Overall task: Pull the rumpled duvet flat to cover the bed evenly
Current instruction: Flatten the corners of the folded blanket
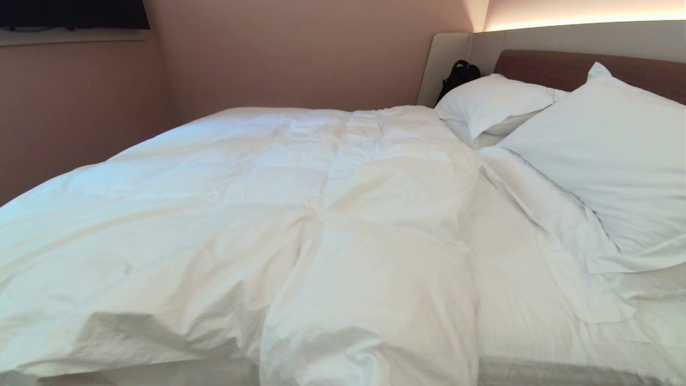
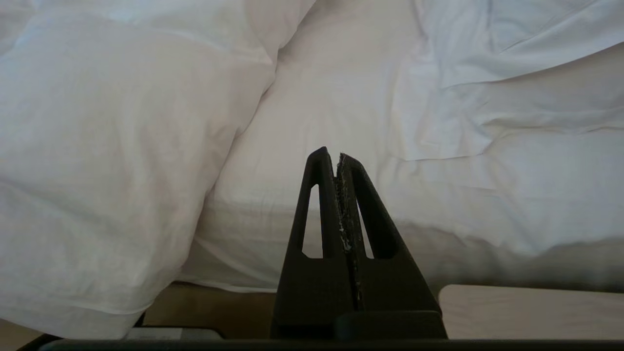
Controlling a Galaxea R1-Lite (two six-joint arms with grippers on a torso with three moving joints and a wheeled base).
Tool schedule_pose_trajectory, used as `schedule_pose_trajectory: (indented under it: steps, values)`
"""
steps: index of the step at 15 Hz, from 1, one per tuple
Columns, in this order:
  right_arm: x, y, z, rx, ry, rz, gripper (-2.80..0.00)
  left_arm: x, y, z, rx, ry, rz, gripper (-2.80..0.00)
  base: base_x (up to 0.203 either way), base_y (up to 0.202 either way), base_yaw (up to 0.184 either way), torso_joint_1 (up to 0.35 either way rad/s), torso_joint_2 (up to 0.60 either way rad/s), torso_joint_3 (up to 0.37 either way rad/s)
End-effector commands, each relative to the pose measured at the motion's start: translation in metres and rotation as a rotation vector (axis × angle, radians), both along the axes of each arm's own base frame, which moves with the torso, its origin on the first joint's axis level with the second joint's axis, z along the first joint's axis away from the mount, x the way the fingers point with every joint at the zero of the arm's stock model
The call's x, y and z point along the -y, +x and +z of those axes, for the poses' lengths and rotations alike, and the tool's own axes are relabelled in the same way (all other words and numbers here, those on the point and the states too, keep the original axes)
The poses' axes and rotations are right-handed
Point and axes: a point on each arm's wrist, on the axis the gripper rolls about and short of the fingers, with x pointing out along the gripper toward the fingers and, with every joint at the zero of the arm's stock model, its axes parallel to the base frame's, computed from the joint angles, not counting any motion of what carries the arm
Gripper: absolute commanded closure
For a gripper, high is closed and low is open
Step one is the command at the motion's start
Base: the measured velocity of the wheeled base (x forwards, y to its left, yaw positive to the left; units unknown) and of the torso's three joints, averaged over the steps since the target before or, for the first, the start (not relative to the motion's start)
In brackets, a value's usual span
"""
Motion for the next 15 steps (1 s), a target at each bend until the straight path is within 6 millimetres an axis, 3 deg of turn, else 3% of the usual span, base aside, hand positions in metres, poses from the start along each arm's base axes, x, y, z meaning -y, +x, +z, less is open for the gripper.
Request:
schedule_pose_trajectory:
  steps: [1, 5, 11, 15]
  values:
    - [0.000, 0.042, 0.013, -0.041, 0.076, 0.015, 0.00, 0.000, 0.000, 0.000, 0.001, 0.000, 0.001, 0.00, 0.000, 0.000, 0.000, 0.000, 0.00, 0.000]
    - [-0.001, 0.083, 0.024, -0.075, 0.171, 0.026, 0.00, 0.000, 0.000, 0.000, 0.001, 0.000, 0.001, 0.00, 0.000, 0.000, 0.000, 0.000, 0.00, 0.000]
    - [-0.001, 0.152, 0.022, -0.178, 0.245, 0.016, 0.00, 0.000, 0.000, 0.000, 0.001, 0.000, 0.001, 0.00, 0.000, 0.000, 0.000, 0.000, 0.00, 0.000]
    - [0.000, 0.181, 0.016, -0.175, 0.262, 0.012, 0.00, 0.000, 0.000, 0.000, 0.001, 0.000, 0.001, 0.00, 0.000, 0.000, 0.000, 0.000, 0.00, 0.000]
